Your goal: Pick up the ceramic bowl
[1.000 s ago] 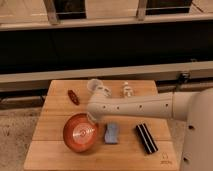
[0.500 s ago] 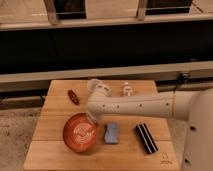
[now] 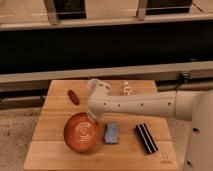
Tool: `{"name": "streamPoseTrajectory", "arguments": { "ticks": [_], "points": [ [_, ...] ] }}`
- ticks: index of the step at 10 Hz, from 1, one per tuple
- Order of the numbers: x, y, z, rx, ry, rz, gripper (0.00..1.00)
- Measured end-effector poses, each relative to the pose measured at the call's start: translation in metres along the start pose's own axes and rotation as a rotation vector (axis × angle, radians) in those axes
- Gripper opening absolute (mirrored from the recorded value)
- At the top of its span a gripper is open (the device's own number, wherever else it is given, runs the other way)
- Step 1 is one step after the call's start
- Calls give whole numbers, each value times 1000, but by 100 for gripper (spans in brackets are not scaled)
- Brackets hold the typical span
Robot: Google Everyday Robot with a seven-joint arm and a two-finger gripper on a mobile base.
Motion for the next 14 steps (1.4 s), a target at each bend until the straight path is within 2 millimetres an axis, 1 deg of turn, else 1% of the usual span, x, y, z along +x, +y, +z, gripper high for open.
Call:
{"name": "streamPoseTrajectory", "arguments": {
  "ticks": [1,4,7,11,14],
  "points": [
    [0,0,-2,4,-2,-6,2],
    [-2,1,2,9,-1,-12,2],
    [0,6,-12,5,3,-16,2],
    [4,8,-22,-1,14,-20,2],
    [2,10,-25,-5,15,-19,2]
  ]
}}
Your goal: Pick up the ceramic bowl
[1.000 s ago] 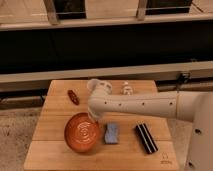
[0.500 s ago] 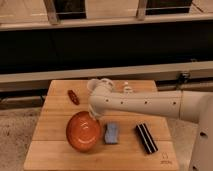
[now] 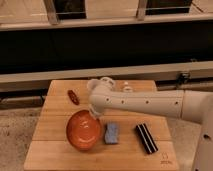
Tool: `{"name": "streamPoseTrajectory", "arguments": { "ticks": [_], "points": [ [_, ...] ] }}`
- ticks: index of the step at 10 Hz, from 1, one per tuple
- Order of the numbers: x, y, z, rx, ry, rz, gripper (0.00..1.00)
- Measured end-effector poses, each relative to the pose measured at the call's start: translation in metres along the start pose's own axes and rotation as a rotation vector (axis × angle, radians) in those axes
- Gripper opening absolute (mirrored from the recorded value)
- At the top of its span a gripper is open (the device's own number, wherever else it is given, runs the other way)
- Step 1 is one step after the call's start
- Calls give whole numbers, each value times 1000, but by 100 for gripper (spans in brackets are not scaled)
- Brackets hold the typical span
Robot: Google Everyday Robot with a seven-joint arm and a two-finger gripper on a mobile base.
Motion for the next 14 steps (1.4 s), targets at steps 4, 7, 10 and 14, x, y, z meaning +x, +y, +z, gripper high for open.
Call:
{"name": "streamPoseTrajectory", "arguments": {
  "ticks": [4,7,10,14],
  "points": [
    [1,1,-3,-5,2,3,2],
    [-3,4,-3,-8,1,6,2],
    [-3,5,-4,-10,3,7,2],
    [-4,7,-5,-15,3,4,2]
  ]
}}
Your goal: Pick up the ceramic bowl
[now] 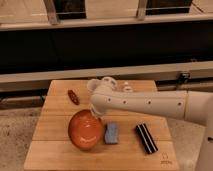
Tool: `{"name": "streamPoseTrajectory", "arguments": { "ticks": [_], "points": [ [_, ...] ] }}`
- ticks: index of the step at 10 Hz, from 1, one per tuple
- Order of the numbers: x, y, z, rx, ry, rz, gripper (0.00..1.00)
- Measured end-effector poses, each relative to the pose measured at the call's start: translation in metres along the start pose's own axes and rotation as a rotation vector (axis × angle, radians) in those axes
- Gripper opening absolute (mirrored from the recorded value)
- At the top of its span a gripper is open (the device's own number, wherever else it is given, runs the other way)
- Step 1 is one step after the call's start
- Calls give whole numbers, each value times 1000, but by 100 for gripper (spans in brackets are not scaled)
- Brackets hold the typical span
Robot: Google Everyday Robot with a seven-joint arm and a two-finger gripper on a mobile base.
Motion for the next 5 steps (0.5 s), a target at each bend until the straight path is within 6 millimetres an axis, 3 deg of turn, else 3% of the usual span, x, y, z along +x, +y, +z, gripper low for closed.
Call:
{"name": "streamPoseTrajectory", "arguments": {
  "ticks": [5],
  "points": [
    [-2,2,1,-2,1,-1,2]
  ]
}}
